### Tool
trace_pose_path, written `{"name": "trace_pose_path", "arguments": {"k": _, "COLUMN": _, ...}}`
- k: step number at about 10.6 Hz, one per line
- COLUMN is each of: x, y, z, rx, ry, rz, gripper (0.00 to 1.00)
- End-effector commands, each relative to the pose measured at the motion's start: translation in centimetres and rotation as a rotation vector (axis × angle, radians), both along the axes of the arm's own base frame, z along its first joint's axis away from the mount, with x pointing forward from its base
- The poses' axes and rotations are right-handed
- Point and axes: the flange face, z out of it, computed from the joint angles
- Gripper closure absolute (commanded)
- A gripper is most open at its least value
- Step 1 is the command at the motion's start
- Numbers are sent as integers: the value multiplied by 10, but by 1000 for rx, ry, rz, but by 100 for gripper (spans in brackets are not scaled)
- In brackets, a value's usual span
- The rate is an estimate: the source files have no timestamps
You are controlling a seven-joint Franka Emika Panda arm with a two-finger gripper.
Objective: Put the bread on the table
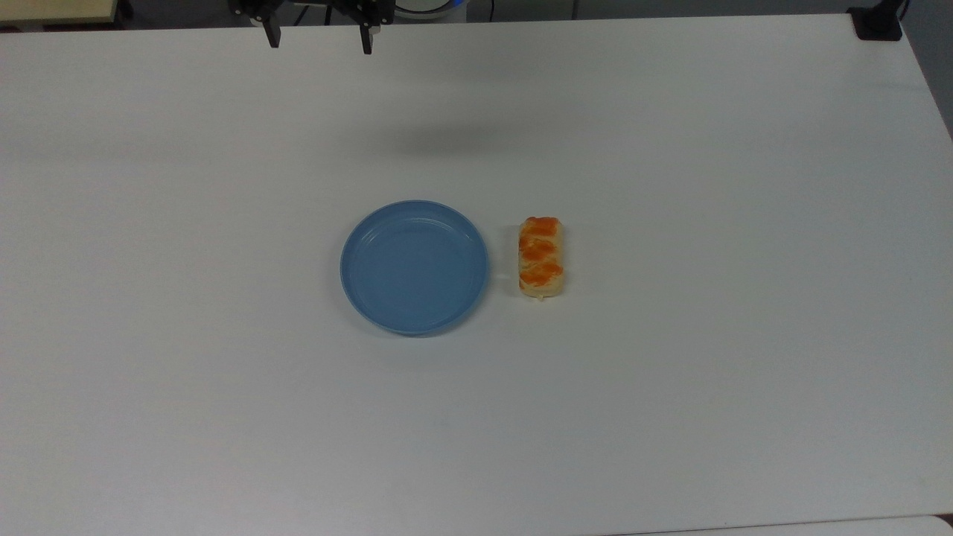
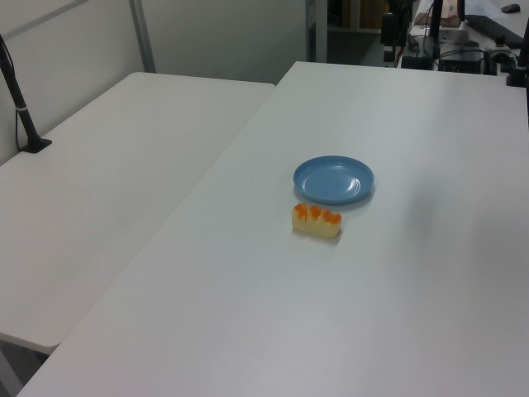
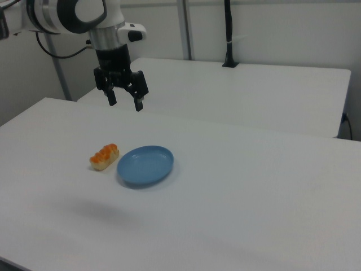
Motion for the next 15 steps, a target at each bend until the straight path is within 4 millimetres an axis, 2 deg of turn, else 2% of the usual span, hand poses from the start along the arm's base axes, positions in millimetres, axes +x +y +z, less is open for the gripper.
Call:
{"name": "trace_pose_path", "arguments": {"k": 1, "x": -4, "y": -1, "z": 4, "rx": 4, "ry": 1, "rz": 18, "gripper": 0}}
{"name": "trace_pose_path", "arguments": {"k": 9, "x": -2, "y": 4, "z": 0, "rx": 6, "ry": 5, "rz": 18, "gripper": 0}}
{"name": "trace_pose_path", "arguments": {"k": 15, "x": 7, "y": 16, "z": -12, "rx": 24, "ry": 12, "rz": 28, "gripper": 0}}
